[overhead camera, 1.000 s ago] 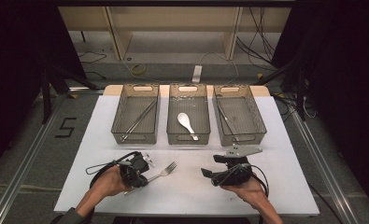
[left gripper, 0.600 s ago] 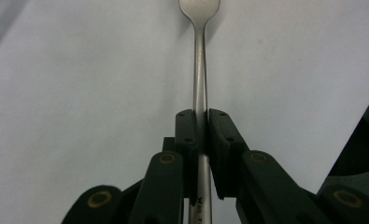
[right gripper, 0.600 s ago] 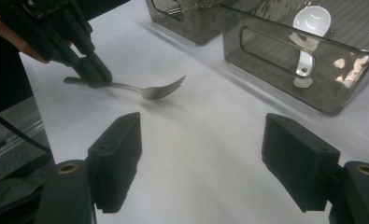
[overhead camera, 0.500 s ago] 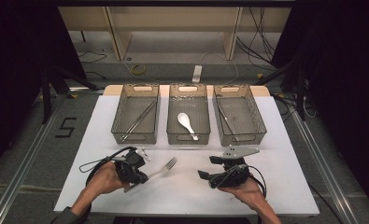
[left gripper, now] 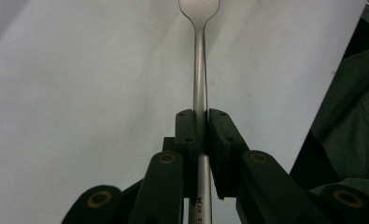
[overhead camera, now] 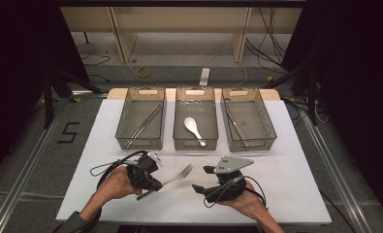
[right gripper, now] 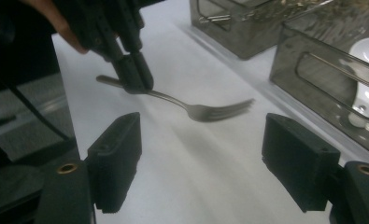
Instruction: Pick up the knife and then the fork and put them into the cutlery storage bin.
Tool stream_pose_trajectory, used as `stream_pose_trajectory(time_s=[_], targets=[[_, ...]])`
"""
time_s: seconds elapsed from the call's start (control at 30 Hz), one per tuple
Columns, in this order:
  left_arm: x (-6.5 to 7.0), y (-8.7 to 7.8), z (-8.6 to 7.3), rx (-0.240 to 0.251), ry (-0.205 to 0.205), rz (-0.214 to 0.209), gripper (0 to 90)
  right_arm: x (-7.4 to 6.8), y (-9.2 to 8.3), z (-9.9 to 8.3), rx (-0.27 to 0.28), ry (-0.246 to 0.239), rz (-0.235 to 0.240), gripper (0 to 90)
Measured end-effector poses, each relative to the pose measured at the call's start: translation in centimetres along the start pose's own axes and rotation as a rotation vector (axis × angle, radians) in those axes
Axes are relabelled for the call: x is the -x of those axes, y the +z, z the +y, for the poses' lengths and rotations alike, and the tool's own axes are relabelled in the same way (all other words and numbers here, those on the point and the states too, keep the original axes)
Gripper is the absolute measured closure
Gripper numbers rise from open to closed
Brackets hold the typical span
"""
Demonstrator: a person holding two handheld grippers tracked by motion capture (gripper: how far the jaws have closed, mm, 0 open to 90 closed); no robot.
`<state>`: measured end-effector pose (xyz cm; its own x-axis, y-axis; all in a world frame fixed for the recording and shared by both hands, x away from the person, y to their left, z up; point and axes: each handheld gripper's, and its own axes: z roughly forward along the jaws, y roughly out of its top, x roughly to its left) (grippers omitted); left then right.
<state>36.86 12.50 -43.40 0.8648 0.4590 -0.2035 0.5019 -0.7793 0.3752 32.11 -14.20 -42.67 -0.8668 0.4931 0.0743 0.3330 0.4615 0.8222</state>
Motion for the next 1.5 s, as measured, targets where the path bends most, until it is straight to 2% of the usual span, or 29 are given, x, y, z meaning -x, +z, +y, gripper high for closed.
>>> stream_pose_trajectory(time_s=[0.23, 0.4, 0.5, 0.7, 0.97, 1.0, 1.2, 1.4, 1.43, 1.5], targets=[[1.1, 0.6, 1.7, -0.028, 0.044, -0.017, 82.2, -1.5, 1.6, 0.3, -0.053, -0.108, -0.008, 29.5], [1.7, 1.0, 2.2, -0.051, 0.068, -0.035, 82.2, -2.3, 2.6, 0.2, -0.093, -0.172, -0.012, 30.3], [2.1, 1.2, 2.5, -0.067, 0.074, -0.051, 82.1, -2.7, 3.3, 0.0, -0.117, -0.231, -0.014, 31.9], [2.6, 1.0, 2.7, -0.076, 0.086, -0.065, 82.1, -3.2, 4.3, -0.1, -0.159, -0.305, -0.021, 37.1], [3.4, 0.8, 3.0, -0.085, 0.105, -0.078, 82.1, -3.5, 5.2, -0.4, -0.198, -0.382, -0.034, 48.3], [3.4, 0.8, 3.0, -0.097, 0.118, -0.081, 82.1, -3.5, 5.2, -0.4, -0.198, -0.391, -0.035, 50.1], [3.6, 0.9, 3.0, -0.091, 0.100, -0.098, 82.1, -3.8, 5.5, -0.7, -0.225, -0.433, -0.024, 60.2], [3.7, 1.0, 3.1, -0.107, 0.121, -0.113, 82.1, -4.1, 6.1, -0.9, -0.259, -0.492, -0.011, 71.7], [3.8, 1.0, 3.1, -0.103, 0.124, -0.110, 82.0, -4.2, 6.2, -0.9, -0.255, -0.490, -0.023, 75.5], [4.0, 0.9, 3.1, -0.104, 0.129, -0.106, 81.9, -4.3, 6.2, -0.9, -0.259, -0.511, -0.017, 77.9]])
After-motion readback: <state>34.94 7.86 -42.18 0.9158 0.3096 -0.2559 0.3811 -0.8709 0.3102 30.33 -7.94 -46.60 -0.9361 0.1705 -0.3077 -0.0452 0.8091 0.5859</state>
